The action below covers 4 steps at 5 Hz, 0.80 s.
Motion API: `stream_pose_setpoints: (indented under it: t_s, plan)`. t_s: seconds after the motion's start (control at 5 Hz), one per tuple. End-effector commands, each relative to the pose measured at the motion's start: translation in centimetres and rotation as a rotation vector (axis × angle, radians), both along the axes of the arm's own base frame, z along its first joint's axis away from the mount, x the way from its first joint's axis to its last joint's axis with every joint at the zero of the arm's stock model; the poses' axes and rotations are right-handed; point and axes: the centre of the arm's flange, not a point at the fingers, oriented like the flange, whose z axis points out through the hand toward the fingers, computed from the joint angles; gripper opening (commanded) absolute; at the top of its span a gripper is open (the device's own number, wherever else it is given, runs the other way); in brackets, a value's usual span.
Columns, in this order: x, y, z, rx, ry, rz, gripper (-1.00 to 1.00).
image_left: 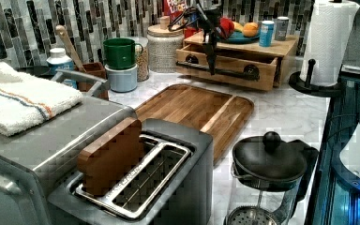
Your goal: Close the drawer.
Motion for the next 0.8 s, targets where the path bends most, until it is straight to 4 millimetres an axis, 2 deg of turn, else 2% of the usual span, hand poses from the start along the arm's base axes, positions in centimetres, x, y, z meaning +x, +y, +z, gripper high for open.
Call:
stream_pose_setpoints:
  t_s: [0.2,0.4,0.8]
  plan:
    - [0.5,-17.0,4.0,-0.053,-0.175,-0.072,-1.00]
    - [1.1,-18.7,3.7,-0.065,-0.190,-0.080,-1.00]
    - [1.1,-16.7,5.8,-0.118,-0.136,-0.168,-1.00]
